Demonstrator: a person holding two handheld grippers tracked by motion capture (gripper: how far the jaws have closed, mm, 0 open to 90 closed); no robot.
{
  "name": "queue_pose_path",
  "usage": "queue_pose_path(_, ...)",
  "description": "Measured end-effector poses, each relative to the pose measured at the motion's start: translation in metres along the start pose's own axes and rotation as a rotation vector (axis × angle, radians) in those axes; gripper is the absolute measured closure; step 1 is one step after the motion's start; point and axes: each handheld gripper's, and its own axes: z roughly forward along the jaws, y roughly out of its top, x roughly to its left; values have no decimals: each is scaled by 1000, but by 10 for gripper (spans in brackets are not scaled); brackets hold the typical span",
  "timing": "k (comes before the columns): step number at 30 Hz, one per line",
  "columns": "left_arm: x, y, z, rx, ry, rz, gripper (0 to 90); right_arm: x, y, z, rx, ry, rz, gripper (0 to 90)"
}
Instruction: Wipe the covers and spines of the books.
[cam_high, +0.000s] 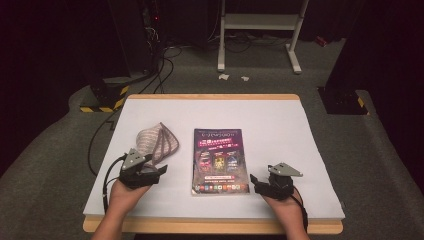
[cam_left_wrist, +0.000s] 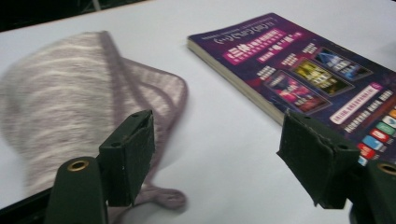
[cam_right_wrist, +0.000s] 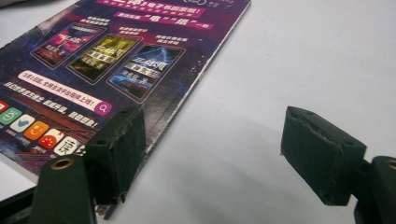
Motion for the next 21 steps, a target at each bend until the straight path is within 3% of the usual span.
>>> queue_pose_path(6, 26, 3, -11, -13, 110, -12, 259, -8, 0, -5, -9, -11, 1, 209)
queue_pose_path(8, 40, 4, -8, 17, 150, -19, 267, -10, -2, -6, -12, -16, -4, 210)
queue_pose_path(12, 62, 9, 4, 45, 151, -60, 260, -9, -5, -4, -1, -16, -6, 210)
queue_pose_path(15, 75, 12, 21, 74, 102, -122, 261, -8, -5, -4, -4, -10, -9, 210)
queue_pose_path(17, 79, 14, 30, 80, 98, -151, 238, -6, -5, -3, -5, -10, -17, 210)
queue_pose_path(21, 86, 15, 54, 163, 71, -189, 240, -4, -7, -3, 0, -6, -20, 211)
